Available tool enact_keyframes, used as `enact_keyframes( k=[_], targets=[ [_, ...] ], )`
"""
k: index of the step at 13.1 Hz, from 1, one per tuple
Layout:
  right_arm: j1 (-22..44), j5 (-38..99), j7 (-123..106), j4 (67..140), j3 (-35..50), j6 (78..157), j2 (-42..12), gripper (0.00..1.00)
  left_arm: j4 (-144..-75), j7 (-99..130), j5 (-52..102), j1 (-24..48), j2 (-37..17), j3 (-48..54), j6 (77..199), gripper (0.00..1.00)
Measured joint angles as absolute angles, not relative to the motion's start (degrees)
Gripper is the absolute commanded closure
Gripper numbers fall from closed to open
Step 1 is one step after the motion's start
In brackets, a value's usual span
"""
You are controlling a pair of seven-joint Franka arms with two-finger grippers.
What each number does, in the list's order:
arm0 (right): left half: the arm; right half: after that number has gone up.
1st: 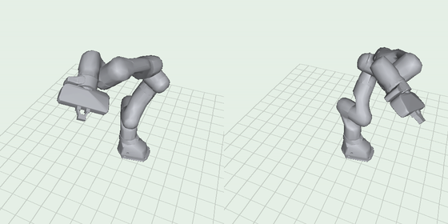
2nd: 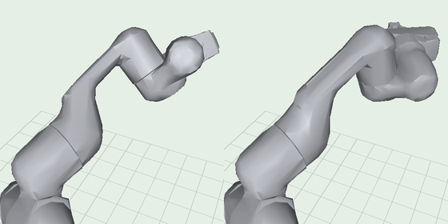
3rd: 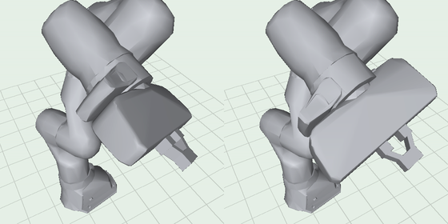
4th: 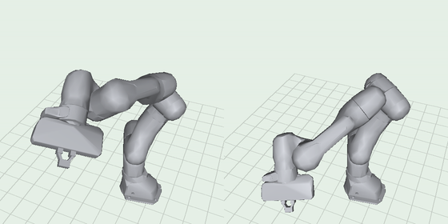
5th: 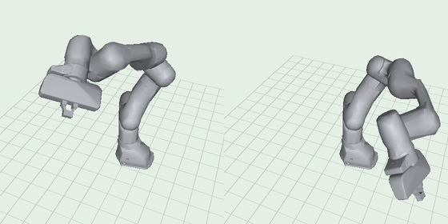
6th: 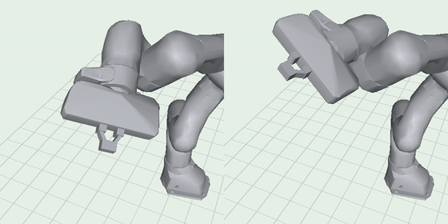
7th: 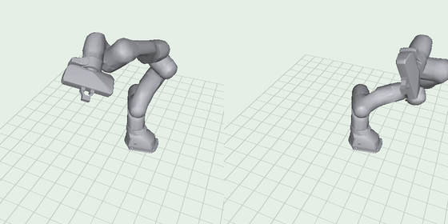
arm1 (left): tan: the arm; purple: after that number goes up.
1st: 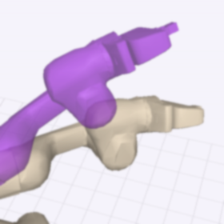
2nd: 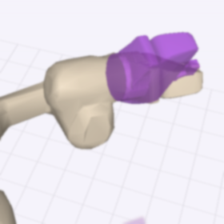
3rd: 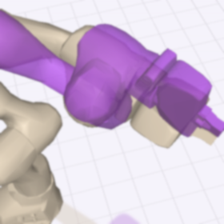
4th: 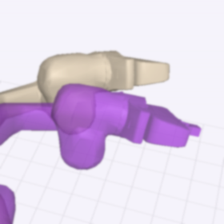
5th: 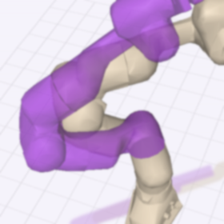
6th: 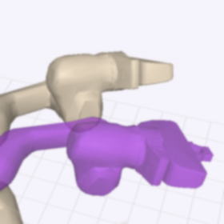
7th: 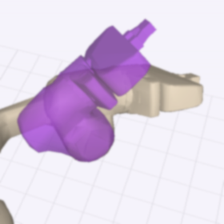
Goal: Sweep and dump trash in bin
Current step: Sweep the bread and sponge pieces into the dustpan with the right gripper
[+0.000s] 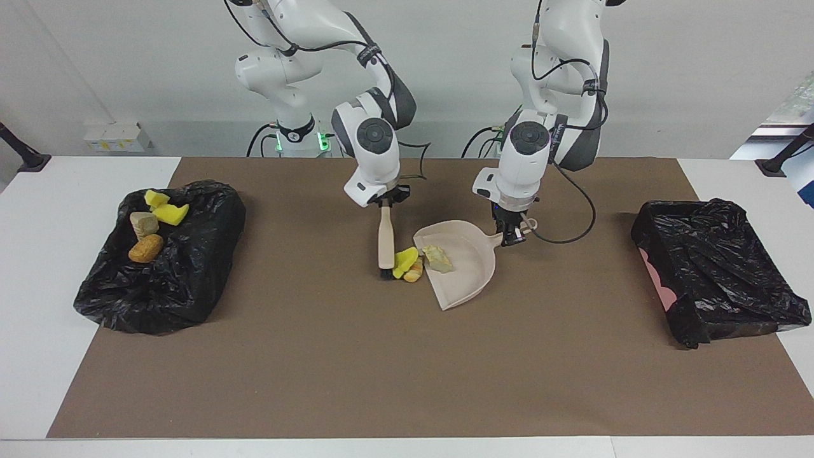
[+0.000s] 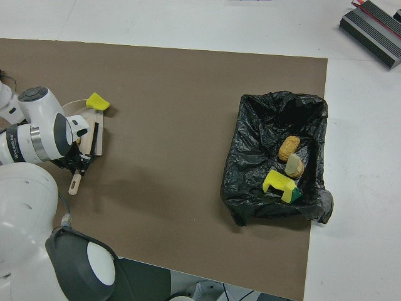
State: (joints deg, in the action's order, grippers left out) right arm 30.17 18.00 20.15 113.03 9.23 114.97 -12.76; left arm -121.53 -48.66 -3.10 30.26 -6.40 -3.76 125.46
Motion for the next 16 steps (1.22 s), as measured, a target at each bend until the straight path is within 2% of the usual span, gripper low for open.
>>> enact_keyframes(
  k=[4, 8, 12, 16],
  targets=[
    [29.0, 18.2, 17.6, 112.1, 8.9, 110.9, -12.1, 1.00, -121.5, -48.7, -3.1, 30.2, -6.4, -3.8, 125.5, 1.00],
    [22.0, 10.1, 12.3, 107.6, 8.5, 100.6, -8.8, 1.00, -121.6, -48.8, -3.1, 30.2, -6.4, -3.8, 125.5, 1.00],
    [16.7, 0.5, 4.3, 107.1, 8.4, 103.6, -11.8, 1.00, -121.6, -48.8, -3.1, 30.1, -6.4, -3.8, 125.5, 1.00],
    [18.1, -2.7, 2.9, 105.0, 8.9, 109.0, -19.3, 1.00, -121.6, -48.8, -3.1, 30.1, -6.4, -3.8, 125.5, 1.00]
  ],
)
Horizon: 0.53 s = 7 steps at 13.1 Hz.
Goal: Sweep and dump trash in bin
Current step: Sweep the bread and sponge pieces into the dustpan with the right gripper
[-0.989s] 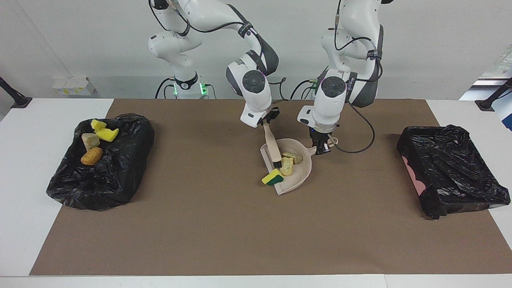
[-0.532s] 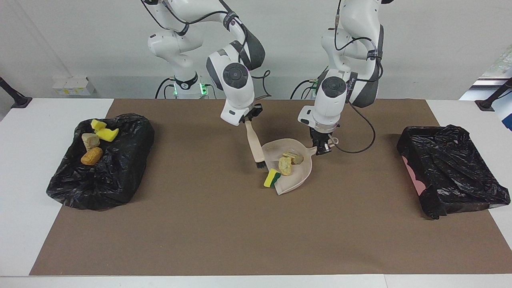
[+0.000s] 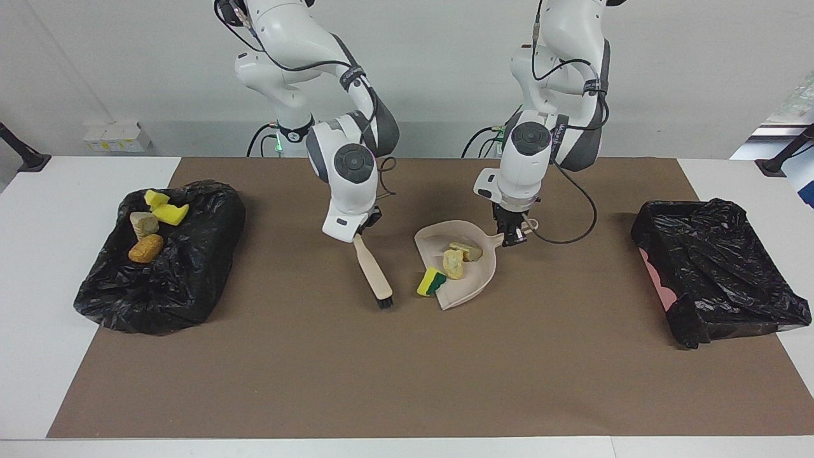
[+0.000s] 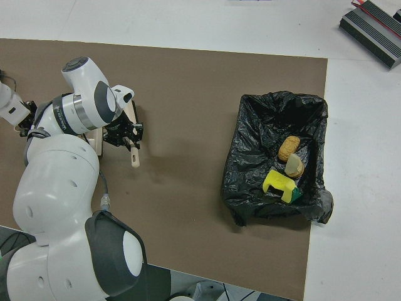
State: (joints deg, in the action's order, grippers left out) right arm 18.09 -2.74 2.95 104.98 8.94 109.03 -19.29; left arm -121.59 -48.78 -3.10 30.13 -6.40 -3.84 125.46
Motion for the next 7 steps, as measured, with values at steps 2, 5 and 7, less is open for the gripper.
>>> enact_keyframes(
  k=[2, 5, 7],
  targets=[
    [21.2, -1.8, 2.9, 104.4, 9.7, 109.3, -19.8, 1.00, -121.6, -48.8, -3.1, 30.1, -6.4, -3.8, 125.5, 1.00],
    [23.2, 5.8, 3.0, 104.4, 12.4, 109.3, -19.7, 1.00, -121.6, -49.0, -3.1, 30.0, -6.4, -3.8, 125.5, 1.00],
    [24.8, 6.7, 3.2, 104.6, 12.8, 109.3, -19.2, 1.00, -121.6, -49.4, -3.1, 29.9, -6.4, -3.8, 125.5, 1.00]
  ],
)
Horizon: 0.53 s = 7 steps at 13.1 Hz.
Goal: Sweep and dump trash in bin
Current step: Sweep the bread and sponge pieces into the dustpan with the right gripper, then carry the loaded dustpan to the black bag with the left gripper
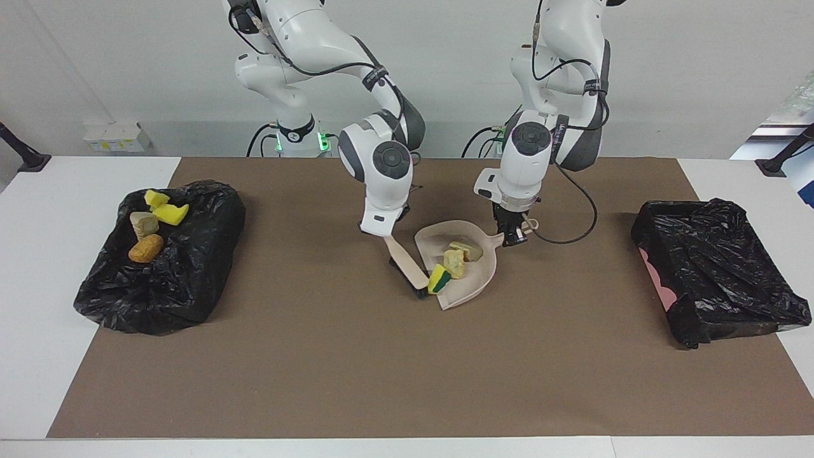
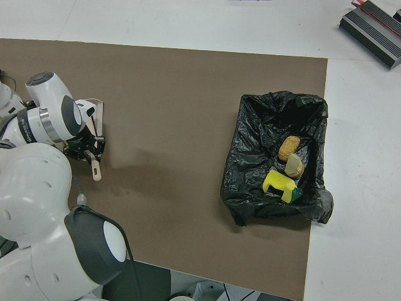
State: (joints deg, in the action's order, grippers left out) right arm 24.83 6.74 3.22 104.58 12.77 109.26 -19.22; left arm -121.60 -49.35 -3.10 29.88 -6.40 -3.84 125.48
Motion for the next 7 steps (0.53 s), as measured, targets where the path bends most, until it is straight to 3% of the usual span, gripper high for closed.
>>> enact_keyframes(
  k=[7],
  targets=[
    [18.3, 6.4, 3.1, 104.1, 12.2, 105.3, -18.4, 1.00, -121.1, -61.2, -3.2, 25.7, -6.3, -4.2, 126.2, 1.00]
  ],
)
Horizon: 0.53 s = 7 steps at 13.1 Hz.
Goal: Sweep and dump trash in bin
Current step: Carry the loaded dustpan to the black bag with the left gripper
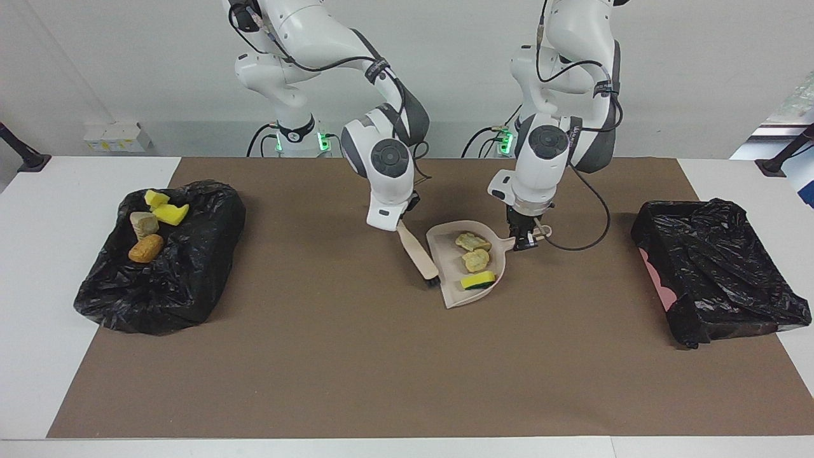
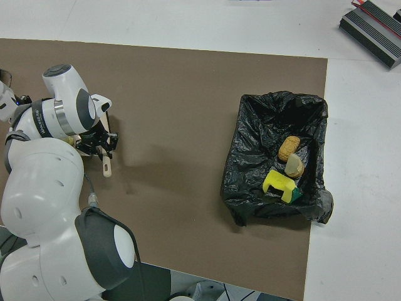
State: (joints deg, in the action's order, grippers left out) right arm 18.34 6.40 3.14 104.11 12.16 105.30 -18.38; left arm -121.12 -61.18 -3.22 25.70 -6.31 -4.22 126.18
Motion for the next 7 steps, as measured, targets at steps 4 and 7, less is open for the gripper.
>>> enact_keyframes(
  k=[4, 7],
  targets=[
    [20.3, 5.2, 15.7, 103.5, 12.5, 101.0, -14.9, 1.00, -119.2, -75.2, -3.4, 16.1, -3.8, -4.6, 126.2, 1.00],
    [28.8, 5.7, 31.3, 103.8, 13.1, 101.0, -14.5, 1.00, -116.1, -91.8, -3.5, 3.6, -0.8, -4.9, 125.4, 1.00]
  ],
)
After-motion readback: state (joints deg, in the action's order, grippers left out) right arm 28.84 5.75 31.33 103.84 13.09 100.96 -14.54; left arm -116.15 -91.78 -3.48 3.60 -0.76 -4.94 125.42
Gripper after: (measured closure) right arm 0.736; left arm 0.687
